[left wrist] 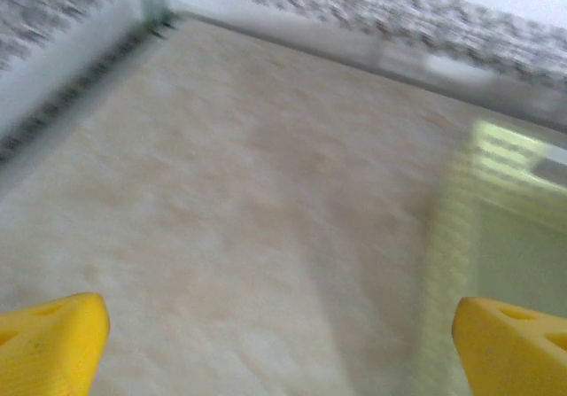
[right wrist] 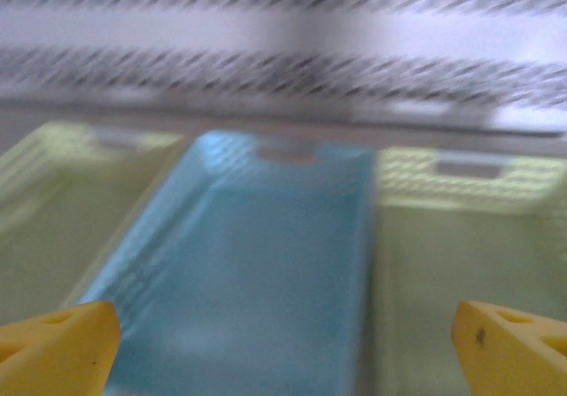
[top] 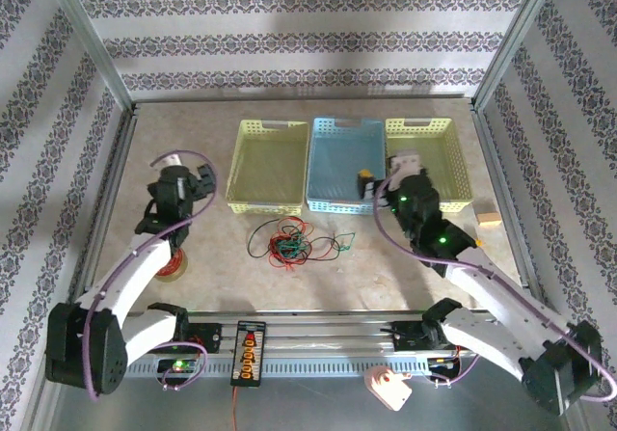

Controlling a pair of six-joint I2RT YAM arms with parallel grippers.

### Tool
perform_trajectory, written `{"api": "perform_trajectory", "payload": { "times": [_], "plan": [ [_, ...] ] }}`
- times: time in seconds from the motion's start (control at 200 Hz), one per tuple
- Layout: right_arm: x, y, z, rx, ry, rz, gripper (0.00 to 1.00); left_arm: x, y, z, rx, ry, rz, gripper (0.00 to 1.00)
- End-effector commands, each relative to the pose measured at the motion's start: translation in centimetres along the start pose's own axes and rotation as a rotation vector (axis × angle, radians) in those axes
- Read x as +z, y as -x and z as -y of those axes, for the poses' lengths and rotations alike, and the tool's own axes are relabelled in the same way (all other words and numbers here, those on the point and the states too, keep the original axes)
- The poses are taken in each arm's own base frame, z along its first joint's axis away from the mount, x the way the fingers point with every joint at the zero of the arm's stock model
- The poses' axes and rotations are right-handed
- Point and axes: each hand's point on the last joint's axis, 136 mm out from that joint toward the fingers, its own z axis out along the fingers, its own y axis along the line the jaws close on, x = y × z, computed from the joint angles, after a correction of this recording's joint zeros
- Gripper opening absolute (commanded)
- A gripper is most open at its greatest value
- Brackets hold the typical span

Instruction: Untangle the cables

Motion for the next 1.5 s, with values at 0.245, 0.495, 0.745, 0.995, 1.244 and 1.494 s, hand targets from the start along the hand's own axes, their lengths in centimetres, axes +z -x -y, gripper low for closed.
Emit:
{"api": "perform_trajectory", "payload": {
  "times": [0.245,0.495,0.745,0.995,1.244,1.494],
  "plan": [
    [-0.8,-15.1,-5.8,-0.021,0.112,-0.605,0.79,-7.0,-13.9,13.8,0.206,-0.450,-0.311,0.99],
    [0.0,-18.4,-5.0,-0.025,0.068,-0.724,0.51,-9.5,-19.2,16.9,0.485,-0.579,-0.467,0.99],
    [0.9,-18.4,-3.9,0.075,0.087,-0.736,0.05,-8.0,-21.2,17.2,0.520,-0.545,-0.486,0.87],
    [0.0,-16.0,-4.0,0.215,0.194,-0.668,0.00,-6.1,-24.2,16.1,0.554,-0.475,-0.531,0.46],
    [-0.8,-12.8,0.4,0.364,0.078,-0.477,0.00,-5.3,-26.3,14.8,0.544,-0.421,-0.568,0.00],
    [-2.3,-10.9,5.3,0.539,-0.063,-0.299,0.00,-5.1,-27.1,13.9,0.524,-0.401,-0.582,0.00]
  ]
}}
